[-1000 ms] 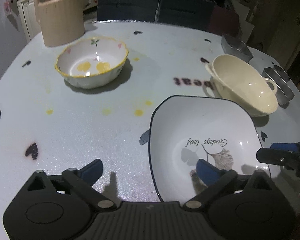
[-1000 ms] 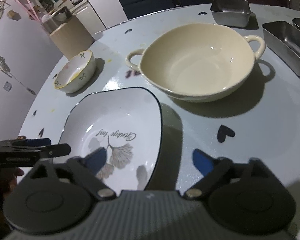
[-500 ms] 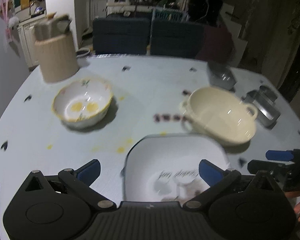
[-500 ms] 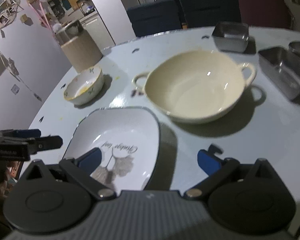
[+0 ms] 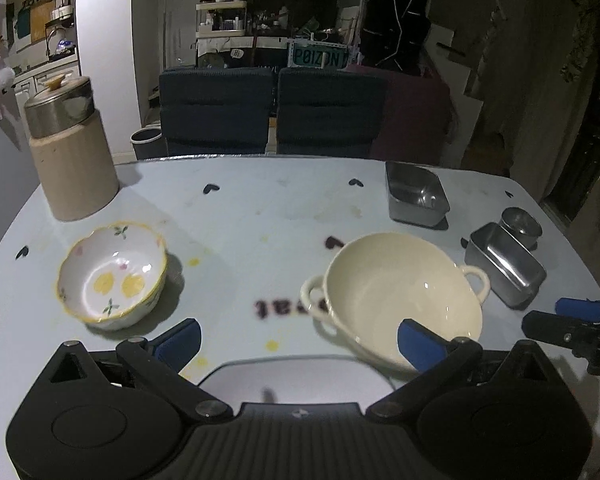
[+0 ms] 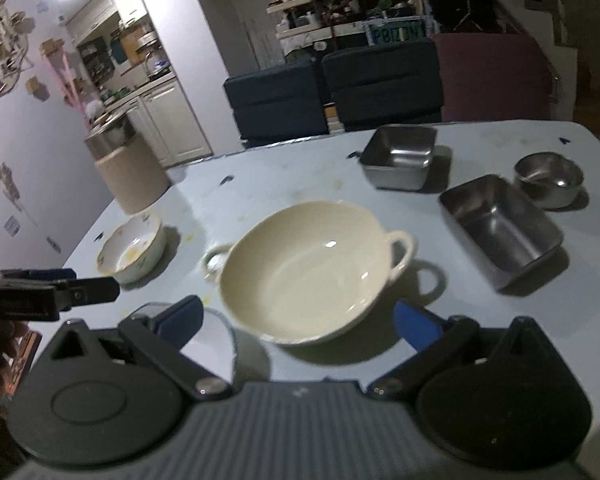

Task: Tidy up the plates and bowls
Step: 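Move both grippers to the cream two-handled bowl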

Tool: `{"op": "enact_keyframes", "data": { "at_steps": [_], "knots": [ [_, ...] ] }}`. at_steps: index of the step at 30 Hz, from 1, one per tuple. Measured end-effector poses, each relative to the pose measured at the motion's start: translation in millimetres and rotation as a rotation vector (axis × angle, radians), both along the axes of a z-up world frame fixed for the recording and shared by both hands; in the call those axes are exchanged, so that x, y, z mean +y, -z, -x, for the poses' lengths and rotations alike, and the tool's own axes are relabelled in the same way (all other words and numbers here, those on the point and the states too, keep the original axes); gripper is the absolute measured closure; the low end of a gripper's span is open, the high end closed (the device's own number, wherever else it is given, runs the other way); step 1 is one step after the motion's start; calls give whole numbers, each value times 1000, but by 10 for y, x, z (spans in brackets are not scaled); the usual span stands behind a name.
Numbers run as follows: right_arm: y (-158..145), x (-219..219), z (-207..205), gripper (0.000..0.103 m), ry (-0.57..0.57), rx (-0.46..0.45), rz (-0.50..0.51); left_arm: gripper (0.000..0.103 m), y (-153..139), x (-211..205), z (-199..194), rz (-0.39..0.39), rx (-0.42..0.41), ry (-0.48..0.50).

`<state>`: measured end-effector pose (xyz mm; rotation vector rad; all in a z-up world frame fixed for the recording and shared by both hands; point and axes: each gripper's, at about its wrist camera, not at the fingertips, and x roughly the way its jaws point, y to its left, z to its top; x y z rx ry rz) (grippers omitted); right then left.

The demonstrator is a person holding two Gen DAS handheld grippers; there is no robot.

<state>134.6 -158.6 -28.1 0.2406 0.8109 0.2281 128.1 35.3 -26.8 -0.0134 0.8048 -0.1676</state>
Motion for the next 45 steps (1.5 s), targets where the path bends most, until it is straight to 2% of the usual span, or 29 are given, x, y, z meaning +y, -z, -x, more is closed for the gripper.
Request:
{"op": "enact_keyframes", "data": {
  "at_steps": [9, 19, 23, 25, 29, 32, 35, 37, 41, 45],
  "knots": [
    [53, -305, -310, 0, 45, -55, 85, 0, 44, -259, -363, -21, 5, 8],
    [225, -513, -718, 0, 33, -6, 50, 0, 241, -261, -718, -46, 56, 3],
    [298, -554, -858, 0, 23, 39, -10, 0, 325, -176, -800, -8, 54, -5],
    [330, -553, -904, 0, 28, 37, -26, 0, 363, -132, -853, 32, 79, 1],
    [406, -524, -1034, 0, -16, 53, 16, 0, 418, -60, -934, 116, 128, 0],
    [474, -567, -1131, 1, -39, 93, -43, 2, 435, -27, -973, 168, 159, -6],
    [509, -589, -1211, 16, -17, 127, -58, 15, 446, -5, -1016, 192, 182, -14],
    [524, -593, -1243, 35, -8, 153, -53, 24, 466, 7, -1043, 196, 197, -9],
    [560, -606, -1283, 47, 6, 199, -49, 42, 528, 38, -1095, 204, 234, 3],
    [618, -556, -1302, 65, -17, 232, -25, 49, 583, 45, -1108, 187, 258, 11]
  ]
}}
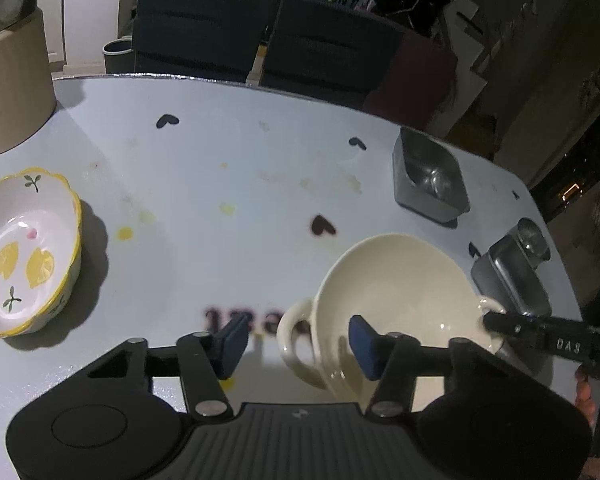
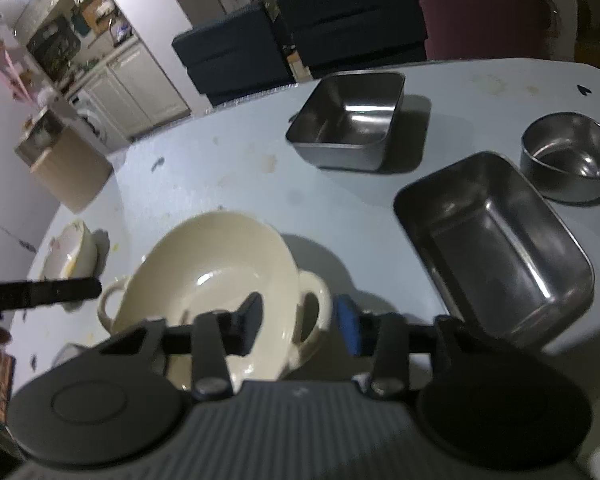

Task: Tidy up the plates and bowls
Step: 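Close both grippers on the rim of the cream bowl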

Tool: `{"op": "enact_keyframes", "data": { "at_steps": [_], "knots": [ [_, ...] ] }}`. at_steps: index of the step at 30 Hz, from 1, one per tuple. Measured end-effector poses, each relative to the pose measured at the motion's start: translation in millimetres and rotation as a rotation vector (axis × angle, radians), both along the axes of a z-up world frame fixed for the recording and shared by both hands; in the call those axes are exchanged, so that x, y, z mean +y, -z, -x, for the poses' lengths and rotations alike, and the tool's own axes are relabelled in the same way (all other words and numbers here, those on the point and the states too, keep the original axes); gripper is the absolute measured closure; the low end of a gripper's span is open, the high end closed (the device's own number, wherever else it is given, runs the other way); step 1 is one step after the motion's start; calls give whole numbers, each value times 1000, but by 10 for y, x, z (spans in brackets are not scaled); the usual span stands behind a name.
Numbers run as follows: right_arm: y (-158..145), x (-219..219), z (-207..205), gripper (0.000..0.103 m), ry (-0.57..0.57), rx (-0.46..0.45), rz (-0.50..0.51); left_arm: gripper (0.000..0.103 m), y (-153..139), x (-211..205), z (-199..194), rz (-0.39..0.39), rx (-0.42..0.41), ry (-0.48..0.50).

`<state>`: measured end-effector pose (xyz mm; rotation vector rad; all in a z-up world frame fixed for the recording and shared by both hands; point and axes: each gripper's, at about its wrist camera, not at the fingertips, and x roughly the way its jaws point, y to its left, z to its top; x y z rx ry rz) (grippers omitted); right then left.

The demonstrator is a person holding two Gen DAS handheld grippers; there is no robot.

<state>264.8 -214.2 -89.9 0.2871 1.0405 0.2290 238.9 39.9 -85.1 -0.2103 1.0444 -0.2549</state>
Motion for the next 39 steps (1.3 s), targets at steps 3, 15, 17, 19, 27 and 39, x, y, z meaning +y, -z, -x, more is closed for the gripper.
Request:
{"op": "enact_keyframes", "data": {
  "at_steps": [3, 15, 17, 19, 27, 39],
  "knots": [
    [17, 18, -17, 83, 27, 2, 53, 49, 27, 8, 2, -2, 9, 8],
    [-54, -88, 96, 93, 32, -37, 64, 59, 150, -55, -64, -1, 38, 35],
    [-61, -109, 112, 93, 26, -39, 58, 63, 174, -75, -86, -3, 43, 37],
    [-57, -117, 126, 91, 20, -44, 55, 69, 198, -95, -109, -3, 52, 35],
    [38, -96, 71, 81, 14, -3, 17, 73, 264, -169, -162, -25, 74, 37],
    [166, 55, -81, 74, 1, 57, 60, 72, 299, -182, -160, -24, 69, 33]
  ]
}}
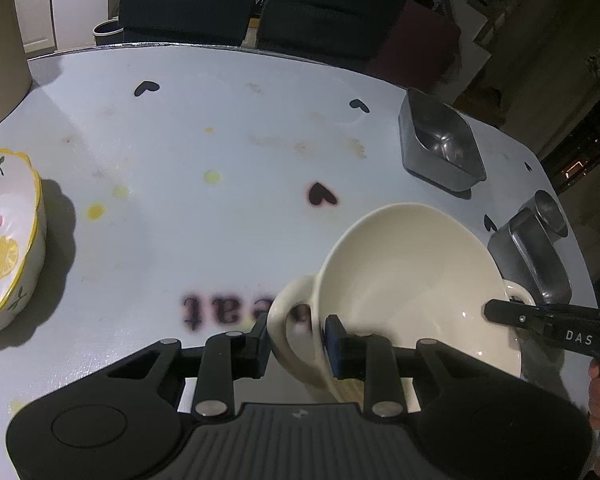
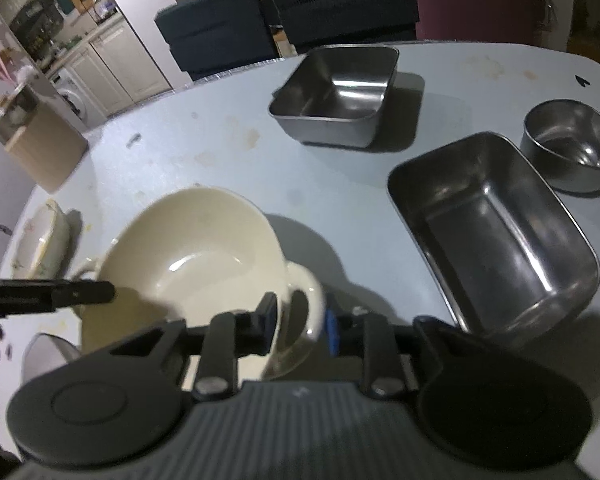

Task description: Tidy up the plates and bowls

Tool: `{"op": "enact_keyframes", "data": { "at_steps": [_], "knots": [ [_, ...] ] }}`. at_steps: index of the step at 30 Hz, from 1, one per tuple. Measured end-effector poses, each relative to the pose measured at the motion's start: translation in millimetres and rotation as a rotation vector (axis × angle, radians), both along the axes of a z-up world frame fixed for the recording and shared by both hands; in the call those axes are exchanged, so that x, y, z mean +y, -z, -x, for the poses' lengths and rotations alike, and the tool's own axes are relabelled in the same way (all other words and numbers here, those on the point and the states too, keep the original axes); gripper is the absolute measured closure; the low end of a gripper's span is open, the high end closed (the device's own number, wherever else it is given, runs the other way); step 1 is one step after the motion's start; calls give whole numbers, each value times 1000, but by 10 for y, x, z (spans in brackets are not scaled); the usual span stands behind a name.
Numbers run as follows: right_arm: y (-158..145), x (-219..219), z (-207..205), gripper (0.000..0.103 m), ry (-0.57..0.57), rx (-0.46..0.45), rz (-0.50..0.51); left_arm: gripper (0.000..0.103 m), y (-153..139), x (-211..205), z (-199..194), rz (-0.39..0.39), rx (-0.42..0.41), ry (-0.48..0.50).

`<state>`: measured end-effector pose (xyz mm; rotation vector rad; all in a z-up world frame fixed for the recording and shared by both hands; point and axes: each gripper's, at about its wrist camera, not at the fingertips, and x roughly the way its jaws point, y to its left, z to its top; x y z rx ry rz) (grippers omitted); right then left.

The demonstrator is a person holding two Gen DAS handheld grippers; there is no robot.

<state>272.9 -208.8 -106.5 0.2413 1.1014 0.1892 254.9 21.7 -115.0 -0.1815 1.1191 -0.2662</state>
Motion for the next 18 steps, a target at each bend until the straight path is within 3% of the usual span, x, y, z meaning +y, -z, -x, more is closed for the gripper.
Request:
{"op": "enact_keyframes", "data": {
  "at_steps": [18],
  "knots": [
    [128, 14, -96, 73, 44, 81, -32, 71, 81, -25, -8, 14, 3, -12]
  ]
}}
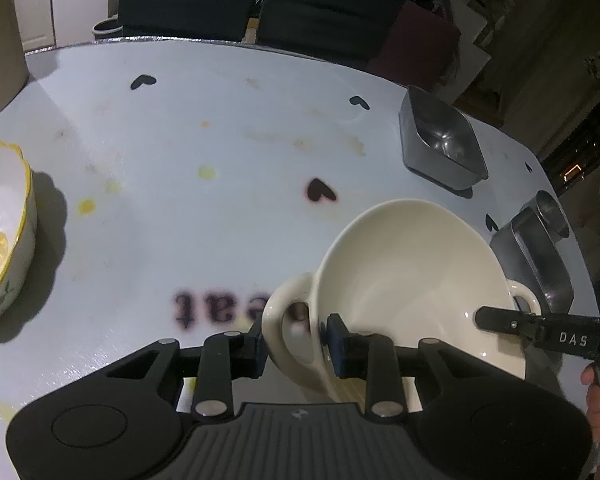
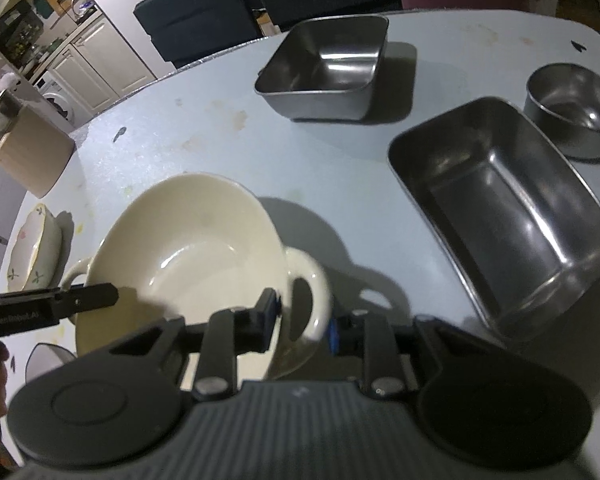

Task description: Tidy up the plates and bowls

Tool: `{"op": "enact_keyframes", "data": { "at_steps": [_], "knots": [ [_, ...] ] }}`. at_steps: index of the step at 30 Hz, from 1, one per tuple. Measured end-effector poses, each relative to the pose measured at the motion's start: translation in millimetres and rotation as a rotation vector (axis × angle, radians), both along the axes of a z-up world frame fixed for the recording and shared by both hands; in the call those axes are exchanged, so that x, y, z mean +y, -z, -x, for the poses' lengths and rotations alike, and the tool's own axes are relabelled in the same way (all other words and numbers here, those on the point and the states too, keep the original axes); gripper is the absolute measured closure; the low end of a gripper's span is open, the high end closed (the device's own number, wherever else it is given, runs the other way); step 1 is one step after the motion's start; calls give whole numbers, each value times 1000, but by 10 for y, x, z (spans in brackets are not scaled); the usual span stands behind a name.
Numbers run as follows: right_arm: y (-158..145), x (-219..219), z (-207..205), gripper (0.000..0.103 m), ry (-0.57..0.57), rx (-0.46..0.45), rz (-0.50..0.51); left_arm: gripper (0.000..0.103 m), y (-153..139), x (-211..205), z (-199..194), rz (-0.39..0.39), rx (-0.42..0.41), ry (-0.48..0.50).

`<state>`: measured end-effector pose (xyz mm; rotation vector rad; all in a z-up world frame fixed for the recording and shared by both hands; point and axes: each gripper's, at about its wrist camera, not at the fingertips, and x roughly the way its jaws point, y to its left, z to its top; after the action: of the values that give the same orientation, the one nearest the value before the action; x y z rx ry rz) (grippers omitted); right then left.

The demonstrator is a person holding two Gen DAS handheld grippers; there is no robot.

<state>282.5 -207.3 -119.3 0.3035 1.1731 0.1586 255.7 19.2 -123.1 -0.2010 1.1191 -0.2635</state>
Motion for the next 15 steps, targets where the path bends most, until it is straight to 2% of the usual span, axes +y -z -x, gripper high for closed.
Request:
{"op": "enact_keyframes", "data": {
  "at_steps": [9, 15],
  "knots": [
    [3, 27, 0, 73, 10, -12, 15, 71, 17, -22, -1, -7, -8, -8],
    [1, 35, 36, 73, 15, -34, 26, 70, 13, -59, 35, -27, -50, -6]
  ]
}}
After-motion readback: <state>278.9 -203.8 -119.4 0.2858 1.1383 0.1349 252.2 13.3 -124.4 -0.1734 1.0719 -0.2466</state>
